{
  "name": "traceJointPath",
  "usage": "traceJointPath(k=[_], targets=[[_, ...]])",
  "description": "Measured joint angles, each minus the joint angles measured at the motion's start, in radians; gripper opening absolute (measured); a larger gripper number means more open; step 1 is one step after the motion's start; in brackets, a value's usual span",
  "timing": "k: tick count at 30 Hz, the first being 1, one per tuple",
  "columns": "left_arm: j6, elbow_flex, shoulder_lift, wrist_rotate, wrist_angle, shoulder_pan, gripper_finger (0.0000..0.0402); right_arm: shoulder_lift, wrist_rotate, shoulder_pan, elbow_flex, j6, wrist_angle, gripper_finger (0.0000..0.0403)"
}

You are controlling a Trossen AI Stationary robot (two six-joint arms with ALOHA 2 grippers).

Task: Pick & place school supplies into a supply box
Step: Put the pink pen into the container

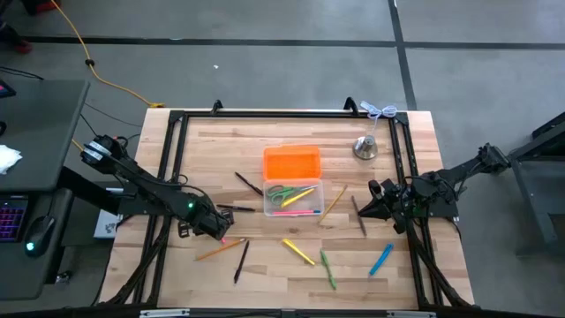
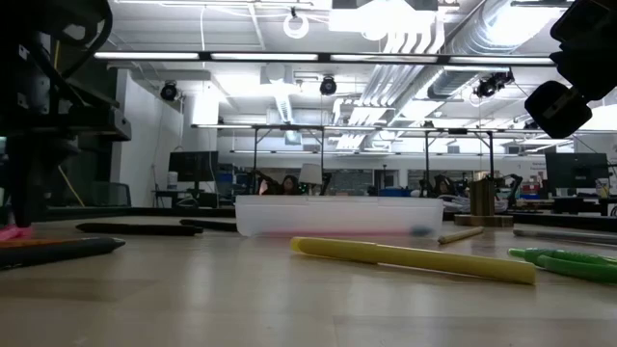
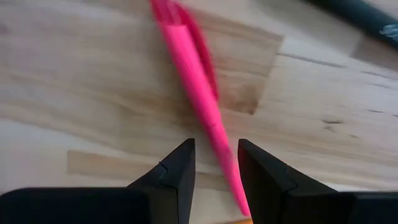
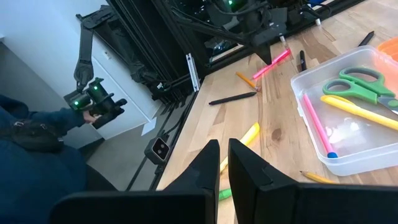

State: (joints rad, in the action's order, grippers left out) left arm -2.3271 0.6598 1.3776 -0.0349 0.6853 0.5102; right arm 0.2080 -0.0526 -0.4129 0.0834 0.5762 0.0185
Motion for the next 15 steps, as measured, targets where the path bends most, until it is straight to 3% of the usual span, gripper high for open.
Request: traceJointPath(k=[15], targets=[[-0.027, 0.005, 0.103, 0.026, -0.022, 0.000, 0.0152, 0.000, -0.002, 0.000, 0.000, 0.001, 0.008, 0.0012]])
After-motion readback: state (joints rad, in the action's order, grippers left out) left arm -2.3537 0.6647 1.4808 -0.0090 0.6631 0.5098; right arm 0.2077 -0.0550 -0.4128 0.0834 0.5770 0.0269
